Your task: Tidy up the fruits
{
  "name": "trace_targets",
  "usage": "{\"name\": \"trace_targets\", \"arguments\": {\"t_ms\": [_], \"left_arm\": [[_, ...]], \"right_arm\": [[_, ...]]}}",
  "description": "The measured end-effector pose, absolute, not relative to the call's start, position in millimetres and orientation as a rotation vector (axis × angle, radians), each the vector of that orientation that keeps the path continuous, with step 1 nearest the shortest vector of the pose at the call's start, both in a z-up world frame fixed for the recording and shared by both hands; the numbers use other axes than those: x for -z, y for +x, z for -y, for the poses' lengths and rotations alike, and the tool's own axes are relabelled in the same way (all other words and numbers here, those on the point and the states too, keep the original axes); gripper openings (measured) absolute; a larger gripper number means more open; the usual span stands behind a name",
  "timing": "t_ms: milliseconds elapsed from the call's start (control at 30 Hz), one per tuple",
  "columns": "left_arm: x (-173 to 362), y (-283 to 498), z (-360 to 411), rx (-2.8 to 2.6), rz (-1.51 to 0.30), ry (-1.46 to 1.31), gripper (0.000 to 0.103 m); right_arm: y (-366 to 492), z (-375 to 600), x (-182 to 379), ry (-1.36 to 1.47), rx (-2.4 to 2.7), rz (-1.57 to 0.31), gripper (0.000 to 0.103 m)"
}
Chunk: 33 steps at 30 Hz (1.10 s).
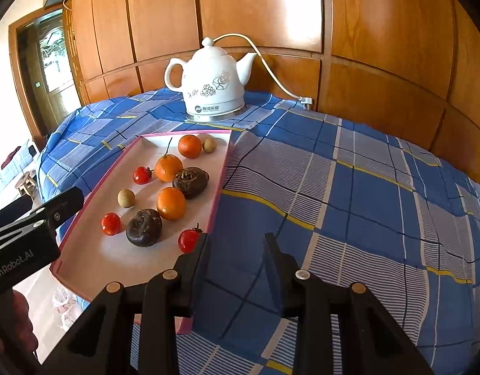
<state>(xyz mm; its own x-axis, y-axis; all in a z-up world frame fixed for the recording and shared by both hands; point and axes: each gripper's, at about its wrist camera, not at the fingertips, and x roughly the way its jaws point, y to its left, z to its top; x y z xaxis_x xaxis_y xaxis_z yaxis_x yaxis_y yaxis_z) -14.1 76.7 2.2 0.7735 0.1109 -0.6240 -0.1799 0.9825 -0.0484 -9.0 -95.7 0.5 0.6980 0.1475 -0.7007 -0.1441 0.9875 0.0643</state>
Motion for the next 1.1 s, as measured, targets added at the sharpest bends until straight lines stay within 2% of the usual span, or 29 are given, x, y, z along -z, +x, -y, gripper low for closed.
{"name": "trace_targets", "arguments": {"t_ms": [1100], "left_arm": [[-3.4,-12.7,-82.2,-0.168,-0.660,-0.117,0.103]], "right_arm": [[-14.9,85.6,-2.7,-0.042,-0.176,-0.752,0.035]]}}
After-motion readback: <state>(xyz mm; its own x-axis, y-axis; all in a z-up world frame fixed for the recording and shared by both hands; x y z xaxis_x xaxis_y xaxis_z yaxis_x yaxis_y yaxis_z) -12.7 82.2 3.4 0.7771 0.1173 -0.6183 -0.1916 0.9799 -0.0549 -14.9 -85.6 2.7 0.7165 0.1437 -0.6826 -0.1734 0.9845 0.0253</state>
